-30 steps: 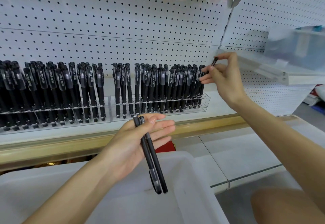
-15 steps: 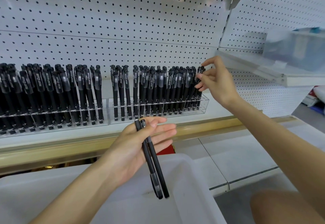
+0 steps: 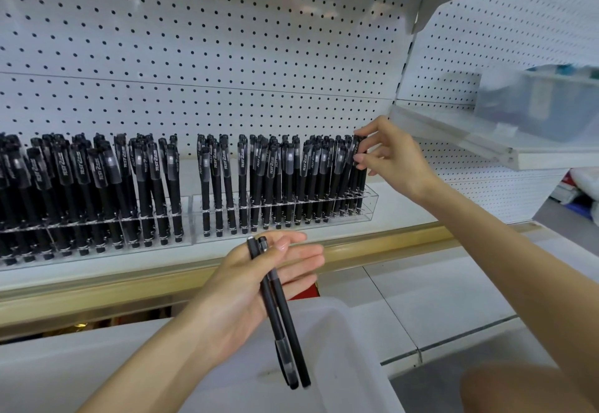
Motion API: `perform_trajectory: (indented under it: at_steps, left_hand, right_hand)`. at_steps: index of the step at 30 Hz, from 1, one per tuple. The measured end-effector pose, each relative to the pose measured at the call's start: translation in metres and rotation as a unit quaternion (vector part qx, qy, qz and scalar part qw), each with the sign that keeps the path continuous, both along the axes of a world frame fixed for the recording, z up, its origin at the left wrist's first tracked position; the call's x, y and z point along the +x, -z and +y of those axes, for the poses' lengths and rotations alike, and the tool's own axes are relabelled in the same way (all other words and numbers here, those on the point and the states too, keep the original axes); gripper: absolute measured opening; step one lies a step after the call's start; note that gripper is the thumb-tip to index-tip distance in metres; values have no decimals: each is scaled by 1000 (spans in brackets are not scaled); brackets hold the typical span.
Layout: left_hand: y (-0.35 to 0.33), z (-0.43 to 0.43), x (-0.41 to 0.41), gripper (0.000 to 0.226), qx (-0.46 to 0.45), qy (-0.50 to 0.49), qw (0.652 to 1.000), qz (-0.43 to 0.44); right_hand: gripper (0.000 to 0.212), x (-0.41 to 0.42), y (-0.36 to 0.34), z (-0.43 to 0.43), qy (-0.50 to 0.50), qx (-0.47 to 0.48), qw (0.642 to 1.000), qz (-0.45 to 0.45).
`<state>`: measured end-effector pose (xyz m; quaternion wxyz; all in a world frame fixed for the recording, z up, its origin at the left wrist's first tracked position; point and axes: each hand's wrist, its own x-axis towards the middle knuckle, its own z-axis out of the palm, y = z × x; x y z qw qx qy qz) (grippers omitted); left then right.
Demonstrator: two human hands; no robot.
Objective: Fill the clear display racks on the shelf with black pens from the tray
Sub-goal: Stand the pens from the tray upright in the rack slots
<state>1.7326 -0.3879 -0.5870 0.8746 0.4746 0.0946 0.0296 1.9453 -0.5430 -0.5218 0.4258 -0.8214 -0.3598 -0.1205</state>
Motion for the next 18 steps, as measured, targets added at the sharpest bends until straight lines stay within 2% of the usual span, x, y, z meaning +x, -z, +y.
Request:
perform_trajectory:
  at_steps: [7, 13, 18]
  left_hand:
    - [1, -5, 2, 28, -3, 1, 1000, -6]
    - [1, -3, 2, 26, 6, -4, 1000, 0]
    - [2, -5, 3, 25, 6, -9, 1000, 6]
  right_hand:
    - [12, 3, -4, 2, -1, 70, 997, 41]
    - [14, 8, -3, 2, -9, 77, 995, 55]
    - [15, 7, -4, 3, -7, 39, 999, 34]
